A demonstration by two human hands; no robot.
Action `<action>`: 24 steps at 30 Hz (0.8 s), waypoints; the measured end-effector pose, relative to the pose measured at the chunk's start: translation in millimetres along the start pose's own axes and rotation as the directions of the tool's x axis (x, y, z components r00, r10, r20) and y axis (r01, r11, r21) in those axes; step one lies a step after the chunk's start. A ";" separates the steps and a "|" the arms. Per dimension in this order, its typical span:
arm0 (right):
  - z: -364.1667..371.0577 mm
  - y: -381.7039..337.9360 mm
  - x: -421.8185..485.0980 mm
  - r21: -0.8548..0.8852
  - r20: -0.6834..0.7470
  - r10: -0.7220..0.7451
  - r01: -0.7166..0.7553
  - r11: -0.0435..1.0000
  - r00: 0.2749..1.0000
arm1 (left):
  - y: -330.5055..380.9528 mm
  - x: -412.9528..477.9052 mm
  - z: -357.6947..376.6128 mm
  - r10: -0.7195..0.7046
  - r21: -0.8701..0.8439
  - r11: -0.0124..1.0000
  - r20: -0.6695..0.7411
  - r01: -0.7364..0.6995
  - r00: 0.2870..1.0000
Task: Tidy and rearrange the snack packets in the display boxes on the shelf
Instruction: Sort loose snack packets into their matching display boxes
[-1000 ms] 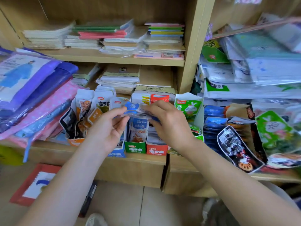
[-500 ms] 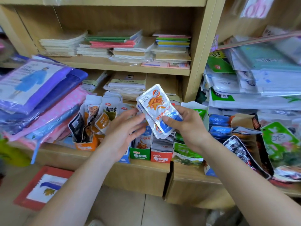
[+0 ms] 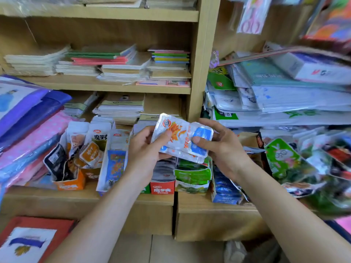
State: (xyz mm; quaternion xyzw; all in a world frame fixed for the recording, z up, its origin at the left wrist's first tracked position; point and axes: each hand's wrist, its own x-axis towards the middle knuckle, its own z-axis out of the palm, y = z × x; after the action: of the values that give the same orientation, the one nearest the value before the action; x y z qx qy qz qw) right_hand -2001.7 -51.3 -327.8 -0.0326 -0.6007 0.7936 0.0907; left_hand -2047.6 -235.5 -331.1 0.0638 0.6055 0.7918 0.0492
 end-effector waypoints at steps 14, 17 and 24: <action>-86.8 -7.9 -17.5 0.083 -0.315 -0.048 0.078 0.994 0.948 | -39.4 4.2 102.2 0.016 0.036 0.999 0.066 -0.018 0.998; -106.1 -13.0 -9.7 0.111 -0.351 -0.040 0.084 0.990 0.936 | -37.5 10.9 109.2 0.069 0.219 0.968 0.234 -0.122 0.970; -128.1 -15.9 5.9 0.166 -0.297 -0.066 0.119 0.979 0.953 | -39.5 24.1 125.3 0.095 0.413 0.872 0.383 -0.262 0.919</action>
State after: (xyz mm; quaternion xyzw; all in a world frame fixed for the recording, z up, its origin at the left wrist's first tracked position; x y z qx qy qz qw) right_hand -1985.2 75.4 -347.5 -0.1120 -0.5065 0.8267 0.2177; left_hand -2051.2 -102.1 -335.8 0.2701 0.7470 0.6040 0.0652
